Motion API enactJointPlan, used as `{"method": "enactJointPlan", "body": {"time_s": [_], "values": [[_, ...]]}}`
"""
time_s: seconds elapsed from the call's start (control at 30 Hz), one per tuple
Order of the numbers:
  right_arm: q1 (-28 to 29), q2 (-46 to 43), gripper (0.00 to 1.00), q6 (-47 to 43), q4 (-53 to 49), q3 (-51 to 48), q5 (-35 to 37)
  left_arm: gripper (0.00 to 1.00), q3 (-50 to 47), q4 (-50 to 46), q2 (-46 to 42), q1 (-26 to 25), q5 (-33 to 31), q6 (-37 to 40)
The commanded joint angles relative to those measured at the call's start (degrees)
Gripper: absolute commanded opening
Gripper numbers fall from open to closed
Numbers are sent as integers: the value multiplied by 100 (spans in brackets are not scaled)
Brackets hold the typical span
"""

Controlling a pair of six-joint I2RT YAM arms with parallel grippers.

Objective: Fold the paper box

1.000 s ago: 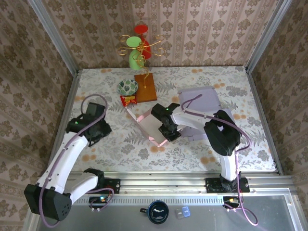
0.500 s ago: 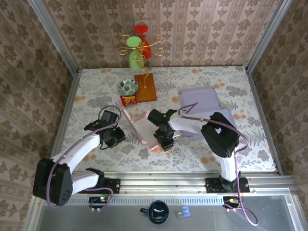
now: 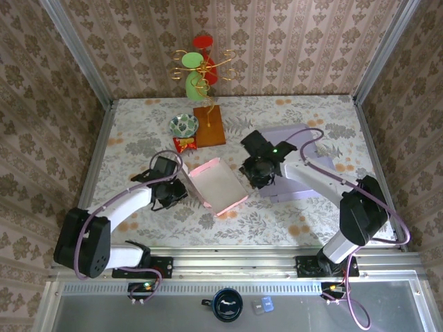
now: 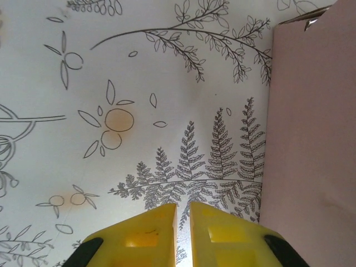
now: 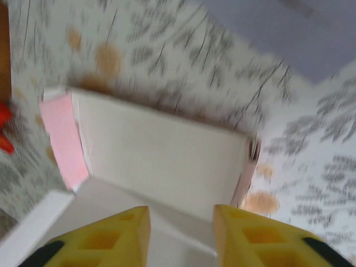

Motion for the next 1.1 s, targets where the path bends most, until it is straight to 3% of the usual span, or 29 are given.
{"method": "enactJointPlan", "body": {"time_s": [0.0,0.37,0.77,1.07], "values": [[-404,207,33,-542,535,-546,-129,15,35,162,129,-65,52,-194],[-625,1583,20,-905,1150,-387,-1022,14,-41,605,523,-100,130,-413],[-339,1606,19,-423,1580,-597,-1453,12,4,1037,864,-100,299,-585],[-142,1418,17,-115,1517,-681,-1399,9,-36,1454,883,-271,397,-753]]}}
